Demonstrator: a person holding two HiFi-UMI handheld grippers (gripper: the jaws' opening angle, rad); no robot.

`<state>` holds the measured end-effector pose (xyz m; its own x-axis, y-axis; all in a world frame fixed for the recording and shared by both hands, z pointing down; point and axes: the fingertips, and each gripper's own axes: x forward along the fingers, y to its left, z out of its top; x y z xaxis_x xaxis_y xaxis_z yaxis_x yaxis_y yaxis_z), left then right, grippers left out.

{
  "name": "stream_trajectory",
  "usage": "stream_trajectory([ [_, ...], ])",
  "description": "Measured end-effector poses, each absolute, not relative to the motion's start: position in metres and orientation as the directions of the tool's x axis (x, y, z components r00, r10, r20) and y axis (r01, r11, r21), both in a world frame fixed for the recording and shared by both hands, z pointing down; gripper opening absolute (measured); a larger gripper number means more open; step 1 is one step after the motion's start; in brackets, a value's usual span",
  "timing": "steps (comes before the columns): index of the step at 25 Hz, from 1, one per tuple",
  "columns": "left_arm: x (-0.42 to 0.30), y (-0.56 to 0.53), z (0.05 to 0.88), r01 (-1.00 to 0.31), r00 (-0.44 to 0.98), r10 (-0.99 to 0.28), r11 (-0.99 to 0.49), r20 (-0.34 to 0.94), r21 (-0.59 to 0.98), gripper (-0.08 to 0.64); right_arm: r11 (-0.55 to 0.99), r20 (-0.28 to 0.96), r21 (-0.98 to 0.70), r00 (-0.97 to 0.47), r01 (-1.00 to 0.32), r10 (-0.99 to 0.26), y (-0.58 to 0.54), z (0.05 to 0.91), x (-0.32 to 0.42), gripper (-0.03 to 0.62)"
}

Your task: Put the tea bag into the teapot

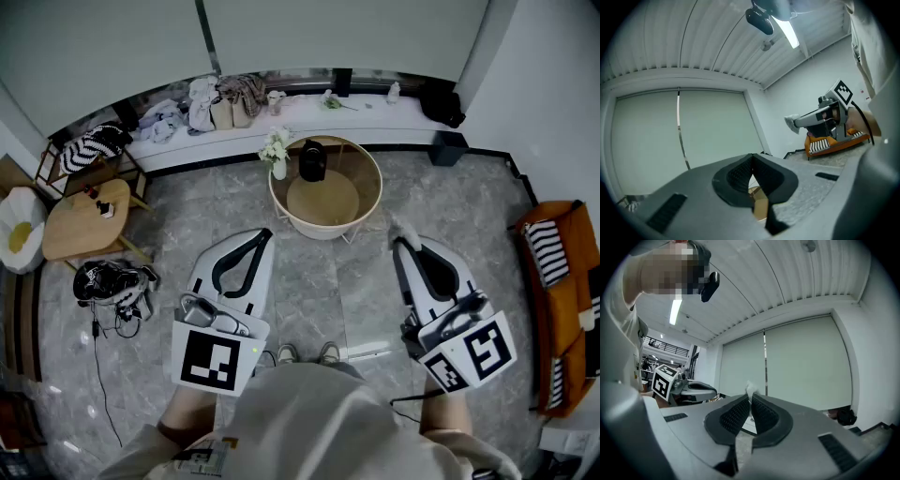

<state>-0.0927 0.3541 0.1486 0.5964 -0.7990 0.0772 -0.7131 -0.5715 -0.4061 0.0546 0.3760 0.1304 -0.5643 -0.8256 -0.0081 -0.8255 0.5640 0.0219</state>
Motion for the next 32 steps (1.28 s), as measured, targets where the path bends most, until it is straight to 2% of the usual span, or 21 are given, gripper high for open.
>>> stream_trajectory([
  [15,-0.089,0.344,0.156,-0.724,0.594,-0.799,-0.580,0.090,-0.372,0.008,0.560,-0.028,0.000,-0.559,-0.829,-0.828,0.366,0.130,0.057,0.017],
  [32,-0.030,0.326,0.161,-0.736,0.568,-0.814,-0.570,0.126,-0.366,0.008,0.574,-0.030,-0.015,-0.573,-0.819,-0.819,0.346,0.134,0.121,0.017],
])
